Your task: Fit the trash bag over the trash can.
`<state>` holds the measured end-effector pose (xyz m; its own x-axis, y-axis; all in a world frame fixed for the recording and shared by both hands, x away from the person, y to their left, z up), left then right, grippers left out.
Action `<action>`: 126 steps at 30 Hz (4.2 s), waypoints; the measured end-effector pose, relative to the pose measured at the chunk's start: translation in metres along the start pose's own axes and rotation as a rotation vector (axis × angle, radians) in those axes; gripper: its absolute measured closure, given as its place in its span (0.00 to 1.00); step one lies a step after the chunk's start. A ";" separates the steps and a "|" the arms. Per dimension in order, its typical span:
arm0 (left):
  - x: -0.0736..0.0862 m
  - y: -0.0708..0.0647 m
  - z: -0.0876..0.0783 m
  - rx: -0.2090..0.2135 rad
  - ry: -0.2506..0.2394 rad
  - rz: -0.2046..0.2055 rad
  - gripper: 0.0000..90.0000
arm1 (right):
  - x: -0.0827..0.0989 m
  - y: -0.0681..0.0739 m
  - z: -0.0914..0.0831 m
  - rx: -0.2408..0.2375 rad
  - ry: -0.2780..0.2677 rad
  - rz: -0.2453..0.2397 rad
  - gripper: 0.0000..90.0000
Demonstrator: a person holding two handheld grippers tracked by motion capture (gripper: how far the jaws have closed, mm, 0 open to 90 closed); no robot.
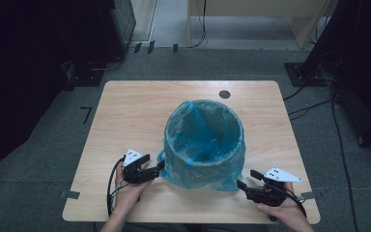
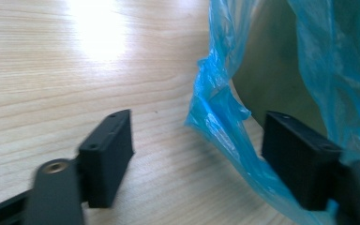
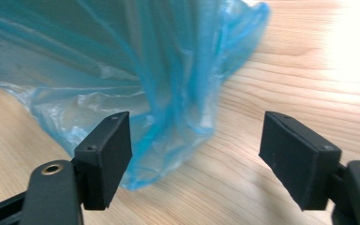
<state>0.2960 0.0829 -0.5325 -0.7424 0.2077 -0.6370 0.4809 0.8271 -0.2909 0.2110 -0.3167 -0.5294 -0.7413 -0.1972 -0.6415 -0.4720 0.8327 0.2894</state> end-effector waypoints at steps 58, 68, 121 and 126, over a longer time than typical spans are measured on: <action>0.030 0.070 -0.067 -0.225 0.024 0.021 0.17 | -0.153 0.063 -0.112 -0.087 -0.208 -0.812 1.00; 0.036 0.083 -0.061 -0.270 0.091 0.004 0.17 | -0.188 0.108 -0.086 -0.128 -0.138 -1.058 1.00; 0.035 0.085 -0.059 -0.270 0.110 0.012 0.18 | -0.190 0.145 0.080 -0.340 0.474 -1.651 1.00; 0.034 0.084 -0.059 -0.272 0.112 0.014 0.18 | -0.205 0.148 0.063 -0.345 0.384 -1.628 1.00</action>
<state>0.2836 0.1904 -0.5370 -0.7908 0.2639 -0.5523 0.3598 0.9303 -0.0707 0.3236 -0.1203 -0.4000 0.5349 -0.8137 -0.2278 -0.8363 -0.4713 -0.2803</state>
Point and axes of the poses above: each handheld gripper's, and its own axes: z roughly forward along the jaws, x roughly out of its underside, y roughly to its left, the point moved 3 cm from there along z, roughly forward along the jaws, and after that the axes turned 15 degrees about y, right-handed, at the moved point
